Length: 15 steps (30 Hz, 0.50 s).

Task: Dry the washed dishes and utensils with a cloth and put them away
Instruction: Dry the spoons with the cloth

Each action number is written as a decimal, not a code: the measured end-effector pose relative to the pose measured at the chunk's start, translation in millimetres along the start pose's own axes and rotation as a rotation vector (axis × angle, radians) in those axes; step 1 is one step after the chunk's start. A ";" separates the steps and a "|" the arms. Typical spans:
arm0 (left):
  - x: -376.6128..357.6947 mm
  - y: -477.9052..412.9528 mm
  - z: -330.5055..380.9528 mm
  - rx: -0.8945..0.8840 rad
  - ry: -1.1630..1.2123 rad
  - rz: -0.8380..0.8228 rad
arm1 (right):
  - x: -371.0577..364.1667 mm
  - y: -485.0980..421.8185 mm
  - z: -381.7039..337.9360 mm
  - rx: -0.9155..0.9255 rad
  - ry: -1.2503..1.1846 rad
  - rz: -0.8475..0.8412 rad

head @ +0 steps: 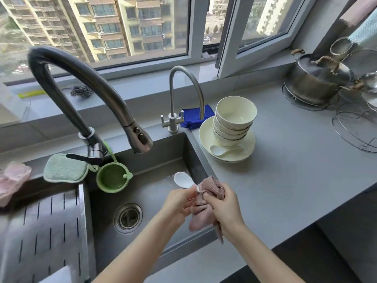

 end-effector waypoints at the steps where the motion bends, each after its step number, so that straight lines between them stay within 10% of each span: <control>1: -2.0 2.5 -3.6 0.006 0.025 0.020 | -5.1 4.1 3.0 0.016 0.058 0.008; 10: 28.3 4.9 26.6 -0.204 -0.452 0.090 | 41.4 7.9 3.2 0.042 0.148 0.209; 15: 10.5 26.5 36.5 -0.256 -0.678 -0.044 | -27.4 15.6 -27.7 0.140 0.069 -0.139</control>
Point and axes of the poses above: each hand's wrist, its own y-axis away from the middle knuckle, its own x-axis out of the back of the hand, z = x × y, the point moved 10 cm from there along -y, towards the middle knuckle, and after that the axes turned 2 degrees about -x, right-handed, at the moved point
